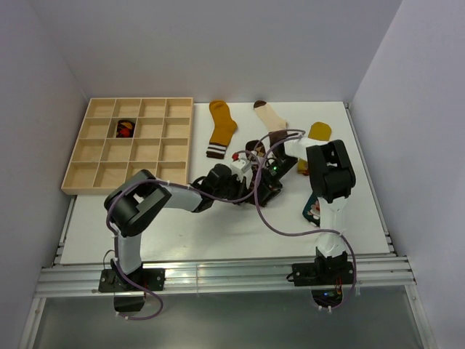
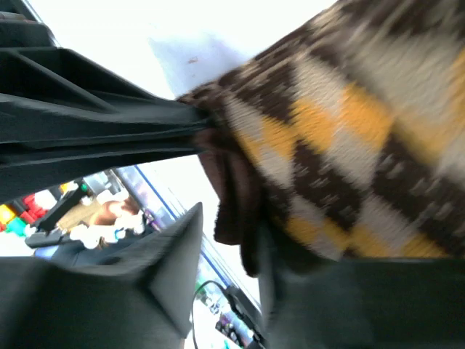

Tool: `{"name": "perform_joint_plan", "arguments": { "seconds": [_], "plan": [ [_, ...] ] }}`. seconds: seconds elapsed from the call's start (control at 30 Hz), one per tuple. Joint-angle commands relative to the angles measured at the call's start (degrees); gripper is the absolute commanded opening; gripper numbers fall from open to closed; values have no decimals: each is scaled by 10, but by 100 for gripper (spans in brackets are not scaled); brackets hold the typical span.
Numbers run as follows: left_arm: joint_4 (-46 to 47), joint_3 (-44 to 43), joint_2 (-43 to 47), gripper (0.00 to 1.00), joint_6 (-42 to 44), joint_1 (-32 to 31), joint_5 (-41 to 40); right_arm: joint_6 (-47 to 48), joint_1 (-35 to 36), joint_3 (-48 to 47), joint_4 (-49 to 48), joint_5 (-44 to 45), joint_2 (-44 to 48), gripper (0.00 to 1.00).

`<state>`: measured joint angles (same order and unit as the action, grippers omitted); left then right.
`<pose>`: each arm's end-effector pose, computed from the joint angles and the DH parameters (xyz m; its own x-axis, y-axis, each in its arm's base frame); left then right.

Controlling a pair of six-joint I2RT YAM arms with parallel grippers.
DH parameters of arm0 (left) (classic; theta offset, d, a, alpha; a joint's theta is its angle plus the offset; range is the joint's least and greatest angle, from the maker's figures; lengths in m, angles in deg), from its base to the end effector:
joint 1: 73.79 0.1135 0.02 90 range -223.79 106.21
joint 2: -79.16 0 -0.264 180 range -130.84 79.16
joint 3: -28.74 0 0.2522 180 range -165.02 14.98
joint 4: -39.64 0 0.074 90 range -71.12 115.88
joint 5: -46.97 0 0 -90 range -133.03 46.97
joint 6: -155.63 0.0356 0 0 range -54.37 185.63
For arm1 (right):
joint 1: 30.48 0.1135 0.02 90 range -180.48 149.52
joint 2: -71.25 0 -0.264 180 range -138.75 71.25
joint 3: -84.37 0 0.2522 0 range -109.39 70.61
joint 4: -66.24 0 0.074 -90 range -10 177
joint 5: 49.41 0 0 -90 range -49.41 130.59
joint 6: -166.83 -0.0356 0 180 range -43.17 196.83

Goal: Roll the socks
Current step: Roll the sock at the center of the board.

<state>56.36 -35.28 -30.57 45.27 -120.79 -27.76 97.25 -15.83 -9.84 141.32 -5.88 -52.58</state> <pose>0.2523 -0.2843 0.1290 -0.6100 0.1620 -0.7756 0.6938 0.5822 -0.4240 0.3429 0.1163 0.1129 -0.8783 -0.4780 -0.0069 -0.3229 0.5827 0.7458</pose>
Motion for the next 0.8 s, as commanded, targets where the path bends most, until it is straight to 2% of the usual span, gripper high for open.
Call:
{"name": "perform_joint_plan", "arguments": {
  "seconds": [0.0,0.1,0.2,0.5,0.77],
  "plan": [
    [-107,-32,-19,0,-31,-19,-72,-21,-6,26,-88,88,55,46],
    [-168,-46,-23,0,-63,-25,-101,-38,-7,44,-128,110,95,57],
    [-237,-62,-22,0,-86,-26,-138,-61,-9,55,-159,121,132,61],
    [-352,-74,22,0,-97,-23,-150,-95,-68,70,-204,118,210,61],
    [-457,-87,51,0,-86,-4,-112,-22,-86,114,-234,164,335,60]
  ]
}}
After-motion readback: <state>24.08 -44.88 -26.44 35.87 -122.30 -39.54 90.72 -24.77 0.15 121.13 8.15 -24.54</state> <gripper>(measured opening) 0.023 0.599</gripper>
